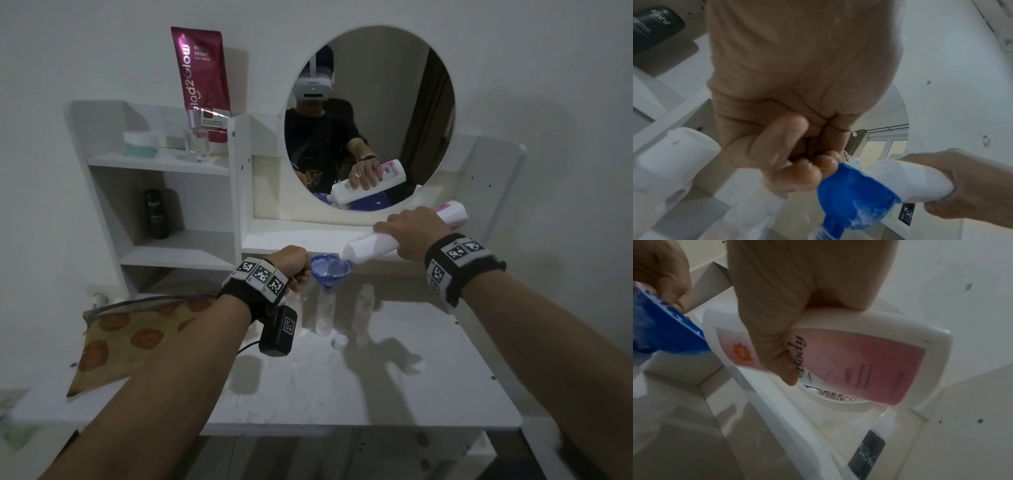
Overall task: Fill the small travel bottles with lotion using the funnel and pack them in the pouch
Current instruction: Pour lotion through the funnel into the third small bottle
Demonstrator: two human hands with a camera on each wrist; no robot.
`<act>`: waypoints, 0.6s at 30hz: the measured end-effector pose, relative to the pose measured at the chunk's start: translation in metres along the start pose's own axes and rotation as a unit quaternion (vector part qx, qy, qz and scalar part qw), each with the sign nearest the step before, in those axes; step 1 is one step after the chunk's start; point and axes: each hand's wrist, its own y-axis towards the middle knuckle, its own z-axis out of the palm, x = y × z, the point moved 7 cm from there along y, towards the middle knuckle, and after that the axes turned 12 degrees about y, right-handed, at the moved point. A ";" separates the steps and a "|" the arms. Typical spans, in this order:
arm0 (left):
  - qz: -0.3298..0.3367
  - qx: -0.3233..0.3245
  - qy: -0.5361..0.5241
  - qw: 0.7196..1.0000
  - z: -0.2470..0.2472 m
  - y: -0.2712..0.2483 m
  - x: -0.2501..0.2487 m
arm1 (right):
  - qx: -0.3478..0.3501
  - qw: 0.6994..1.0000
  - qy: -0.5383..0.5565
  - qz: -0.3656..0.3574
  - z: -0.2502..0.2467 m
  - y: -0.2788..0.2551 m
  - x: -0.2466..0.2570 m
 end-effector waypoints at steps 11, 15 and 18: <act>-0.006 0.012 0.010 1.000 -0.001 -0.007 -0.001 | -0.018 0.997 -0.059 -0.040 -0.027 0.003 0.018; -0.001 0.014 0.017 1.000 -0.001 -0.006 -0.002 | -0.020 0.997 -0.061 -0.042 -0.033 0.004 0.018; 0.000 0.009 0.018 1.000 -0.002 -0.006 -0.001 | -0.024 0.996 -0.071 -0.044 -0.036 0.004 0.018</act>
